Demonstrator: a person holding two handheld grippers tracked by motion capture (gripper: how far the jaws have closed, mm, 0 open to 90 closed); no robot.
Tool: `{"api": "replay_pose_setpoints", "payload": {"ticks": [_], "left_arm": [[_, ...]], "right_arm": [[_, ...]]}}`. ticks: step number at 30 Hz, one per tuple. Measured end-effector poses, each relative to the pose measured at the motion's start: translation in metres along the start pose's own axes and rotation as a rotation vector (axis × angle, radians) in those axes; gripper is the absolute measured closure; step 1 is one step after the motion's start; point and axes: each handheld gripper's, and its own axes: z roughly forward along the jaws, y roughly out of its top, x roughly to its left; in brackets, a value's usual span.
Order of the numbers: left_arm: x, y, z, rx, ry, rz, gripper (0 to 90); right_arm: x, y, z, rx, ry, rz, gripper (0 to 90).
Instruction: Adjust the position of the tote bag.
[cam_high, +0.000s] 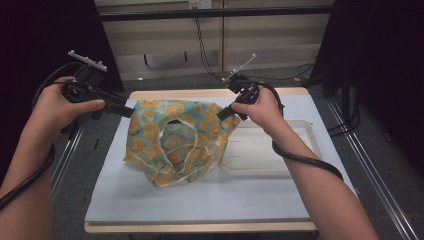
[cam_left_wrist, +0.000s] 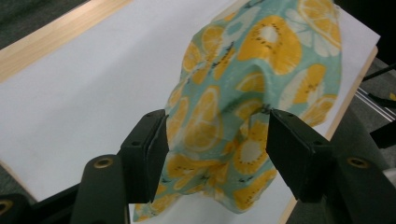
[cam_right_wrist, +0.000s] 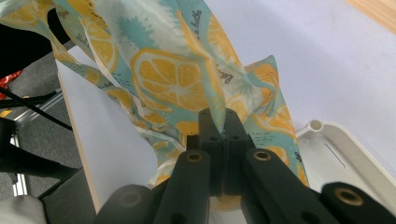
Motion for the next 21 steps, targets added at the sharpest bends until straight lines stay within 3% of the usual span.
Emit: {"api": "replay_pose_setpoints", "payload": {"ticks": [6,10,15,19,21], "left_arm": [[-0.007,-0.001,0.012,0.013,-0.023,0.021,41.9],[-0.004,-0.006,0.023,0.017,-0.042,0.037,47.0],[-0.001,-0.008,0.031,0.03,-0.036,0.028,60.0],[0.001,-0.008,0.027,0.018,-0.026,0.018,79.0],[0.0,-0.007,0.024,0.029,-0.023,0.002,83.5]], "right_arm": [[0.001,-0.001,0.001,-0.003,0.0,0.003,90.0],[0.002,-0.001,0.001,-0.006,0.001,0.003,90.0],[0.003,-0.001,0.002,-0.011,0.003,0.002,90.0],[0.003,-0.001,0.001,-0.014,-0.002,-0.002,90.0],[0.003,-0.001,0.001,-0.016,-0.003,-0.002,90.0]]}}
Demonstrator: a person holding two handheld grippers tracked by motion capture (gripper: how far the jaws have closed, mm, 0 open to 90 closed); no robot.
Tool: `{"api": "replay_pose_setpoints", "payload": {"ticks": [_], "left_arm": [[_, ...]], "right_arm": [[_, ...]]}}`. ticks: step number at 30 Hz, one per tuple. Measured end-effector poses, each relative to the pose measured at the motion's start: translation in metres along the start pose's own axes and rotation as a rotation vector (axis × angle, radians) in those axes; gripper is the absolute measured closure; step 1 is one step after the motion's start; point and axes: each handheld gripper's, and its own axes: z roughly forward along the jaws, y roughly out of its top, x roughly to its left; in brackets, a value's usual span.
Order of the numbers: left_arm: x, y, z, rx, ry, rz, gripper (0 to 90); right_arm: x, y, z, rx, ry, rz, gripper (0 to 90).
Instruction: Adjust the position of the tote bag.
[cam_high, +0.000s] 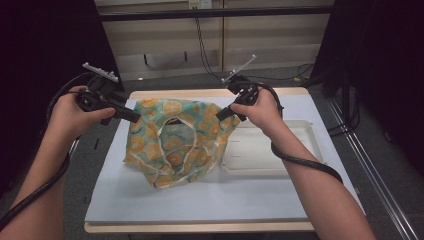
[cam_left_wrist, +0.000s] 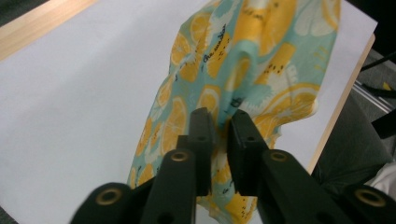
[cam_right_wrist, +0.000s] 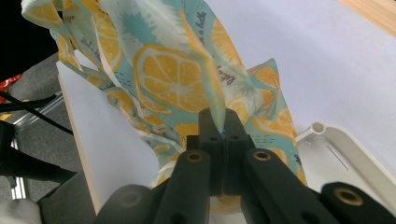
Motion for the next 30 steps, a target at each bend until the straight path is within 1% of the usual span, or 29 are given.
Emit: {"api": "replay_pose_setpoints", "payload": {"ticks": [1,2,3,4,5,6,7,8,9,10,11,12,13,14,15,17,18,19,20,21,22,23,24,25,26,27,28,29,30], "left_arm": [[0.0,0.0,-0.001,0.004,0.005,-0.002,84.4],[-0.001,0.001,-0.002,0.015,-0.001,-0.011,84.9],[-0.001,0.002,-0.005,0.029,0.0,-0.005,86.9],[-0.002,0.003,-0.008,0.019,-0.001,-0.026,86.9],[-0.003,0.003,-0.011,0.028,-0.003,-0.025,88.1],[-0.002,0.004,-0.015,0.019,-0.001,-0.031,89.2],[-0.003,0.004,-0.018,0.009,-0.004,-0.053,90.0],[-0.003,0.005,-0.022,0.0,-0.008,-0.057,90.0],[-0.002,0.006,-0.025,-0.001,-0.01,-0.052,90.0],[-0.003,0.007,-0.027,-0.015,-0.014,-0.066,90.0],[-0.003,0.009,-0.03,-0.021,-0.017,-0.064,90.0],[-0.003,0.01,-0.032,-0.027,-0.013,-0.078,90.0],[-0.002,0.012,-0.035,-0.03,-0.004,-0.075,90.0],[0.0,0.014,-0.036,-0.023,-0.005,-0.071,90.0],[0.002,0.016,-0.037,-0.027,-0.008,-0.07,90.0],[0.006,0.021,-0.038,-0.028,-0.012,-0.078,90.0],[0.007,0.023,-0.038,-0.038,-0.025,-0.09,90.0],[0.008,0.024,-0.039,-0.049,-0.03,-0.083,90.0],[0.009,0.026,-0.04,-0.069,-0.034,-0.095,90.0],[0.011,0.029,-0.044,-0.097,-0.044,-0.096,90.0],[0.011,0.029,-0.044,-0.097,-0.044,-0.096,90.0],[0.012,0.031,-0.045,-0.129,-0.062,-0.111,90.0],[0.013,0.032,-0.047,-0.14,-0.074,-0.124,90.0],[0.016,0.034,-0.047,-0.141,-0.055,-0.125,90.0],[0.018,0.035,-0.045,-0.13,-0.045,-0.141,90.0],[0.021,0.035,-0.042,-0.112,-0.038,-0.145,90.0],[0.022,0.035,-0.037,-0.105,-0.039,-0.152,90.0],[0.024,0.034,-0.035,-0.085,-0.048,-0.144,90.0],[0.024,0.033,-0.031,-0.08,-0.054,-0.15,90.0]], "right_arm": [[0.0,0.0,0.0,-0.002,0.001,0.003,90.0],[0.0,0.0,0.0,-0.002,0.003,0.009,90.0],[0.001,0.001,0.001,0.002,0.003,0.005,90.0],[0.001,0.001,0.001,0.002,0.003,0.005,90.0],[0.001,0.001,0.0,0.002,0.003,0.004,90.0],[0.001,0.001,-0.001,0.0,0.006,0.007,90.0],[0.001,0.002,-0.002,-0.005,0.007,0.007,90.0],[0.001,0.003,-0.003,-0.011,0.008,0.005,90.0],[0.002,0.004,-0.005,-0.014,0.01,0.005,90.0],[0.002,0.005,-0.007,-0.014,0.008,0.002,90.0],[0.003,0.006,-0.008,-0.019,0.01,0.001,90.0],[0.003,0.007,-0.011,-0.022,0.012,0.001,90.0],[0.003,0.008,-0.013,-0.038,0.019,0.007,90.0],[0.003,0.009,-0.016,-0.047,0.02,0.012,90.0],[0.003,0.011,-0.019,-0.054,0.021,0.013,90.0],[0.002,0.014,-0.024,-0.061,0.017,0.02,90.0],[0.001,0.016,-0.026,-0.065,0.016,0.013,90.0],[0.0,0.018,-0.028,-0.069,0.013,0.014,90.0],[-0.001,0.02,-0.03,-0.072,0.011,0.015,90.0],[-0.004,0.024,-0.034,-0.08,0.01,0.025,90.0],[-0.004,0.024,-0.034,-0.08,0.01,0.025,90.0],[-0.005,0.026,-0.035,-0.092,0.017,0.029,90.0],[-0.007,0.029,-0.035,-0.102,0.024,0.036,90.0],[-0.009,0.031,-0.035,-0.113,0.034,0.041,90.0],[-0.012,0.034,-0.033,-0.13,0.036,0.045,90.0],[-0.013,0.036,-0.031,-0.132,0.039,0.053,90.0],[-0.014,0.037,-0.027,-0.14,0.041,0.053,90.0],[-0.015,0.038,-0.024,-0.142,0.048,0.061,90.0],[-0.015,0.039,-0.021,-0.149,0.054,0.065,90.0]]}}
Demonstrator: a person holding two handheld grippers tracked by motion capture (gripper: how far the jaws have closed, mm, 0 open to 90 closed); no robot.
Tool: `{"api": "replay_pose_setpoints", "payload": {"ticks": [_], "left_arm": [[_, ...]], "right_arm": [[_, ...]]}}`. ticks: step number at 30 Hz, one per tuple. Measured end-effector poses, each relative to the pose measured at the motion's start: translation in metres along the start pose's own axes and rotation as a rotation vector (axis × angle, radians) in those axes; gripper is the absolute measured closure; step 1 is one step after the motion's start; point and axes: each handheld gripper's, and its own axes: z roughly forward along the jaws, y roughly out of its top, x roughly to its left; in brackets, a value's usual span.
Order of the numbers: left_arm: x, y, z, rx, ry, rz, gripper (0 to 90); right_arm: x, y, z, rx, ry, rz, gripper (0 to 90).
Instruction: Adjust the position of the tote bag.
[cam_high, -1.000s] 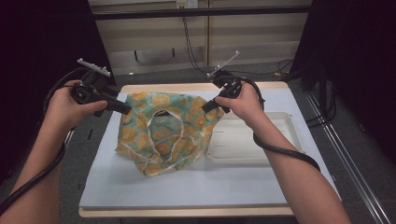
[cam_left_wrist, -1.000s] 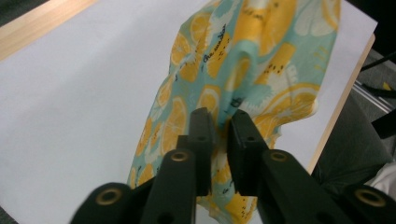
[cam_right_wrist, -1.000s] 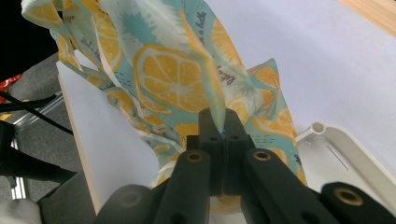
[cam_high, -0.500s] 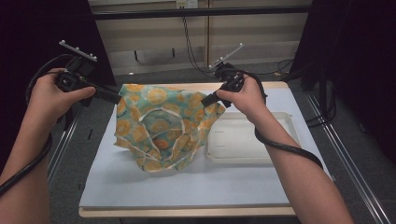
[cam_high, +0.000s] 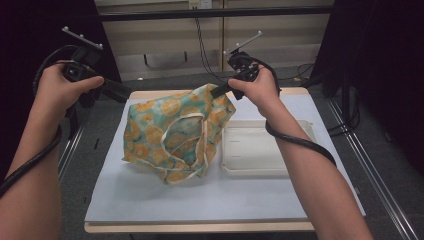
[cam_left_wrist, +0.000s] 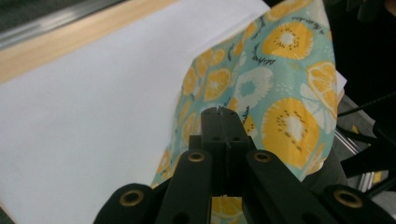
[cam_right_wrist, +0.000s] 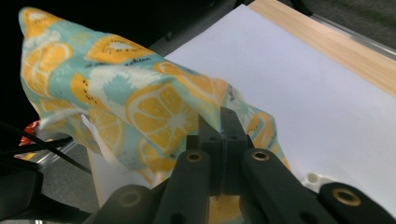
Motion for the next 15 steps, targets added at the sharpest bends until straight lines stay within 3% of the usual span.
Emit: {"api": "replay_pose_setpoints", "payload": {"ticks": [1,3,9,11,12,13,15], "left_arm": [[0.001,-0.002,0.003,-0.012,-0.005,-0.006,90.0],[0.003,-0.005,0.004,0.011,-0.005,0.016,90.0],[-0.003,-0.013,0.001,0.041,0.035,0.083,85.8],[-0.008,-0.015,-0.002,0.051,0.038,0.113,78.5],[-0.011,-0.015,-0.003,0.058,0.041,0.132,67.6],[-0.015,-0.015,-0.003,0.054,0.034,0.141,67.6],[-0.022,-0.016,0.0,0.065,0.038,0.186,52.8]], "right_arm": [[0.0,0.0,0.003,0.007,0.007,-0.005,90.0],[0.002,-0.001,0.007,0.024,0.002,-0.02,90.0],[0.003,-0.009,0.008,0.059,-0.036,-0.017,90.0],[0.001,-0.012,0.008,0.069,-0.045,-0.015,90.0],[0.001,-0.015,0.007,0.071,-0.05,-0.006,90.0],[0.001,-0.015,0.007,0.071,-0.05,-0.006,90.0],[0.002,-0.016,0.008,0.075,-0.055,-0.002,90.0]]}}
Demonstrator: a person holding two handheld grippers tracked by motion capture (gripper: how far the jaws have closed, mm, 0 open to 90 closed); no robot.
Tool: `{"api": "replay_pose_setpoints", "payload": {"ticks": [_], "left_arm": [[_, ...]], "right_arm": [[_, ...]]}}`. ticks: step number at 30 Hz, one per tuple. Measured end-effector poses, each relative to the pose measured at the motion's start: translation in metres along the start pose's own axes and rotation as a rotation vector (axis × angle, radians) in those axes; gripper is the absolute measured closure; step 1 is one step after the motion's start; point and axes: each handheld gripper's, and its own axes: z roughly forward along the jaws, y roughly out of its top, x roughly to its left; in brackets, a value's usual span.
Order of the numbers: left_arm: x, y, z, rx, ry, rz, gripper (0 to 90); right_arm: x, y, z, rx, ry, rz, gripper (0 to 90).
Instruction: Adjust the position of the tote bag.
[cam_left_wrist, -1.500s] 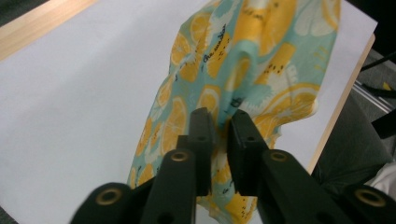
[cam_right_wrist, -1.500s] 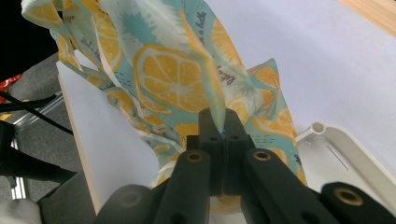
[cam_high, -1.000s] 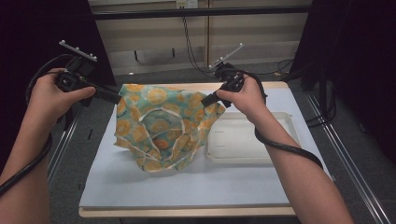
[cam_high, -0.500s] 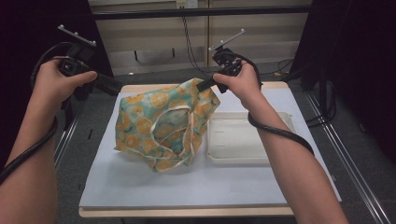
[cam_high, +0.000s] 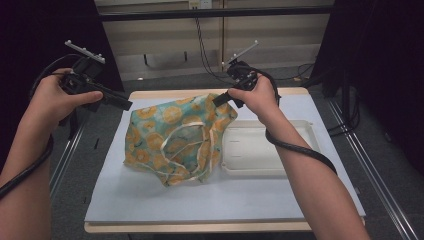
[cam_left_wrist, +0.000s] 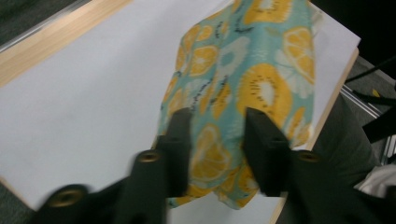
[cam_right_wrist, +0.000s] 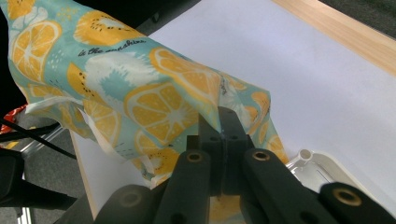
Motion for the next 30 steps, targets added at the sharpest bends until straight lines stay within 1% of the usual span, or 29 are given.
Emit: {"api": "replay_pose_setpoints", "payload": {"ticks": [1,2,3,4,5,6,7,8,9,10,11,12,13,14,15,16,17,19,20,21,22,23,24,25,26,27,28,30], "left_arm": [[-0.004,0.001,0.003,0.01,0.016,0.026,41.8],[-0.009,0.002,0.007,0.026,0.022,0.047,41.8],[-0.011,0.003,0.01,0.029,0.014,0.062,37.8],[-0.013,0.005,0.015,0.028,-0.004,0.074,37.8],[-0.016,0.006,0.018,0.033,-0.022,0.08,39.0],[-0.018,0.007,0.022,0.033,-0.03,0.081,43.2],[-0.02,0.009,0.026,0.037,-0.017,0.087,43.7],[-0.02,0.01,0.029,0.047,-0.017,0.098,48.5],[-0.02,0.011,0.033,0.059,-0.012,0.111,48.5],[-0.021,0.012,0.037,0.071,-0.009,0.11,51.7],[-0.02,0.012,0.04,0.081,-0.012,0.091,58.3],[-0.019,0.014,0.04,0.102,0.005,0.106,75.1],[-0.019,0.014,0.04,0.091,0.012,0.087,75.1],[-0.016,0.015,0.039,0.1,-0.005,0.049,83.8],[-0.015,0.016,0.039,0.09,-0.01,0.028,87.5],[-0.014,0.017,0.037,0.077,-0.019,0.01,89.3],[-0.012,0.018,0.036,0.084,-0.028,-0.011,90.0],[-0.01,0.021,0.034,0.077,-0.015,-0.013,90.0],[-0.01,0.023,0.032,0.081,-0.022,-0.016,90.0],[-0.01,0.024,0.029,0.063,-0.021,-0.011,90.0],[-0.009,0.025,0.024,0.034,-0.027,-0.032,90.0],[-0.008,0.027,0.019,0.027,-0.03,-0.032,90.0],[-0.007,0.028,0.015,-0.005,-0.025,-0.037,90.0],[-0.005,0.029,0.011,-0.005,-0.022,-0.054,90.0],[-0.002,0.031,0.009,0.009,0.001,-0.058,90.0],[0.0,0.031,0.009,-0.005,0.008,-0.072,90.0],[0.004,0.031,0.01,-0.015,0.01,-0.087,90.0],[0.014,0.029,0.014,-0.033,0.021,-0.13,90.0]], "right_arm": [[0.001,0.0,0.002,-0.001,0.005,-0.005,90.0],[0.001,0.0,0.002,-0.001,0.005,-0.005,90.0],[0.002,-0.001,0.003,-0.003,0.002,-0.003,90.0],[0.003,-0.001,0.004,-0.002,0.003,0.0,90.0],[0.004,-0.001,0.005,-0.004,0.008,-0.008,90.0],[0.005,-0.002,0.006,0.0,0.001,-0.01,90.0],[0.007,-0.002,0.006,0.004,0.003,-0.011,90.0],[0.009,-0.001,0.007,-0.001,0.003,-0.015,90.0],[0.009,-0.001,0.007,-0.001,0.003,-0.015,90.0],[0.01,-0.001,0.007,0.0,0.007,-0.015,90.0],[0.011,-0.001,0.007,0.003,0.005,-0.015,90.0],[0.012,-0.001,0.008,0.005,0.001,-0.02,90.0],[0.012,-0.001,0.008,0.005,0.001,-0.02,90.0],[0.013,0.0,0.008,0.007,0.006,-0.026,90.0],[0.014,0.0,0.007,0.009,-0.002,-0.026,90.0],[0.014,0.001,0.007,0.009,-0.002,-0.029,90.0],[0.014,0.001,0.005,0.01,-0.005,-0.028,90.0],[0.014,0.003,0.003,0.008,-0.005,-0.033,90.0],[0.015,0.004,0.002,0.008,-0.008,-0.035,90.0],[0.014,0.005,0.001,0.005,-0.006,-0.044,90.0],[0.015,0.007,-0.001,0.008,-0.005,-0.045,90.0],[0.015,0.009,-0.002,0.007,-0.001,-0.047,90.0],[0.015,0.01,-0.004,0.01,-0.006,-0.056,90.0],[0.015,0.012,-0.005,0.005,-0.002,-0.058,90.0],[0.015,0.014,-0.006,-0.002,0.006,-0.063,90.0],[0.015,0.016,-0.008,-0.006,0.014,-0.066,90.0],[0.015,0.018,-0.008,-0.011,0.014,-0.063,90.0],[0.014,0.021,-0.007,-0.01,0.005,-0.065,90.0]]}}
